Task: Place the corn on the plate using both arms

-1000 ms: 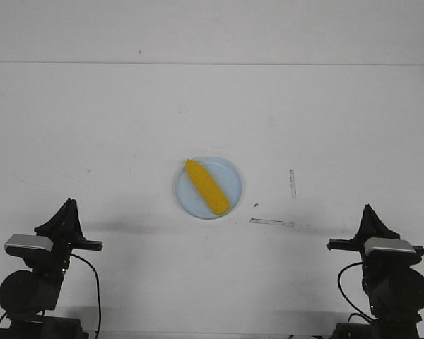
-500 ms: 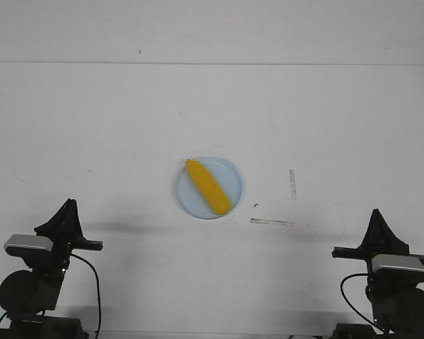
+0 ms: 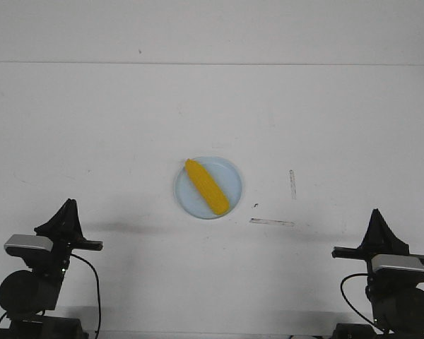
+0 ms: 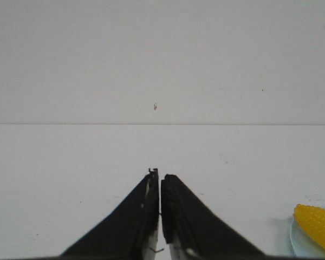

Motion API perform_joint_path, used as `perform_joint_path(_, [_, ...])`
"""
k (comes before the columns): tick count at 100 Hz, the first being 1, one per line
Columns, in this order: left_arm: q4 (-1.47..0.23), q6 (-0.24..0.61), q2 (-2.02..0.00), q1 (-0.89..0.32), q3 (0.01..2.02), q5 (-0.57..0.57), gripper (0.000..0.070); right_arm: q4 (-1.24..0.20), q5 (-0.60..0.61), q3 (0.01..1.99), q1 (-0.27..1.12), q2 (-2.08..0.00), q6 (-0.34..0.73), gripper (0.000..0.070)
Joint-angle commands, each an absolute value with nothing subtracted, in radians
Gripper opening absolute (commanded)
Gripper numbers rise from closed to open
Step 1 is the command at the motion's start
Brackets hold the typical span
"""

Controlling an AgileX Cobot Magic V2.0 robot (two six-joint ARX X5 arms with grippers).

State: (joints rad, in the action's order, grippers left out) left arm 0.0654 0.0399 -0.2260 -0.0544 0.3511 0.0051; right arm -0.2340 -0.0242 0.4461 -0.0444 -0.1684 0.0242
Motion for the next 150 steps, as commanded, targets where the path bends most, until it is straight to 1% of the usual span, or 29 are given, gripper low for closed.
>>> perform_joint_path(1, [0.078,0.03,-0.224,-0.054,0.361,0.007,0.0001,-0.224,-0.027,0.45,-0.043,-0.165,0.036,0.0002])
perform_joint_path(28, [0.086,0.044,-0.17,-0.035,0.323,-0.009,0.0001,-0.224,-0.027,0.45,-0.043,-0.165,0.036,0.0002])
perform_joint_path(39, [0.124,0.074,-0.146,-0.025,0.253,-0.008,0.0001,-0.224,-0.027,0.45,-0.043,-0.165,0.036,0.0002])
perform_joint_path(72, [0.179,0.073,-0.002,-0.026,0.049,-0.008,0.0001,-0.224,-0.027,0.45,-0.043,-0.165,0.036,0.0002])
perform_joint_path(79, [0.217,0.072,-0.003,-0.027,0.011,-0.008,0.0001,-0.224,-0.027,0.45,-0.043,-0.165,0.036,0.0002])
perform_joint_path(89, [0.187,0.072,-0.003,-0.027,0.013,-0.007,0.0001,-0.223,-0.027,0.45,-0.043,-0.164,0.036,0.0002])
perform_joint_path(150, [0.184,0.072,-0.003,-0.027,0.013,-0.008,0.0001,-0.224,-0.027,0.45,-0.043,-0.164,0.036,0.0002])
